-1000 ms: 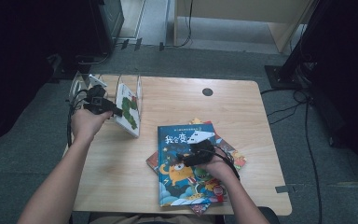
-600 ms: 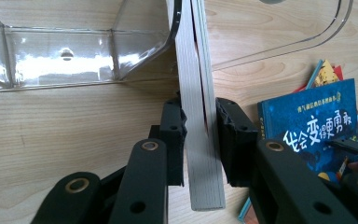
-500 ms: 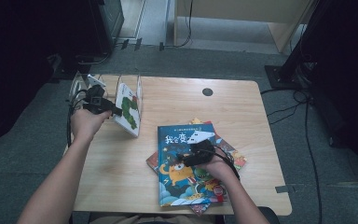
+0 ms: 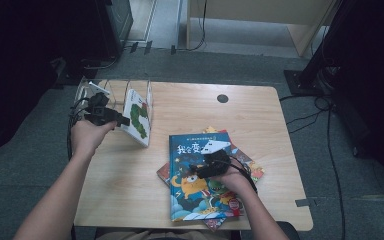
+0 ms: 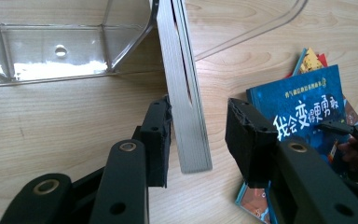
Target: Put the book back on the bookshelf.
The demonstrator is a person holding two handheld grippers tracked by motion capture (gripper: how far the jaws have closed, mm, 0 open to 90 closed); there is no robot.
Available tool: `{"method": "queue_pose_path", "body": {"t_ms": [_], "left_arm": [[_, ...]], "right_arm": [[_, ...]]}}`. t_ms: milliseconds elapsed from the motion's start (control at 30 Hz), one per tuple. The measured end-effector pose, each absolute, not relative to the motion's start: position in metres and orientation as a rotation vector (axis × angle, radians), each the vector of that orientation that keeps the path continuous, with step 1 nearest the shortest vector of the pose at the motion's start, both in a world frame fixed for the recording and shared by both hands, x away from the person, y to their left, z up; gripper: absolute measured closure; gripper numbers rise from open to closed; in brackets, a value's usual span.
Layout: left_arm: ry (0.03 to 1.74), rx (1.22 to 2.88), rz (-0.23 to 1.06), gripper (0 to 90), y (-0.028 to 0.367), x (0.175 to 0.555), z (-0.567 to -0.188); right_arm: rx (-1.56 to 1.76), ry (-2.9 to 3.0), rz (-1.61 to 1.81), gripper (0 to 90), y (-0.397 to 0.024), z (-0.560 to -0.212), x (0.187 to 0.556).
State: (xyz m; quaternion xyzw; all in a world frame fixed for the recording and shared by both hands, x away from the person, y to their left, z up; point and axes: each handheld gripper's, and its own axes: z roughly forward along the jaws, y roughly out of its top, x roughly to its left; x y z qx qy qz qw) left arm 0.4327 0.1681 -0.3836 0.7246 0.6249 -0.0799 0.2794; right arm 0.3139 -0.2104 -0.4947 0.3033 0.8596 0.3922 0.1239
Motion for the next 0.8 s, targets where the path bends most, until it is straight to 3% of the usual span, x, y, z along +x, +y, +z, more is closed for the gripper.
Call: {"method": "queue_pose_path", "body": {"t_ms": [400,800], "left_arm": [[1.612,1.937,-0.191,59.7,0.174,0.411,-0.377],[1.538,1.924,-0.173,59.7,0.178,0.382,-0.377]], "right_arm": [[0.883,2.503,1.146,25.1,-0.212,-0.494,0.314],[0.939,2.46,1.146,35.0,-0.222,-0.491,0.318]]}}
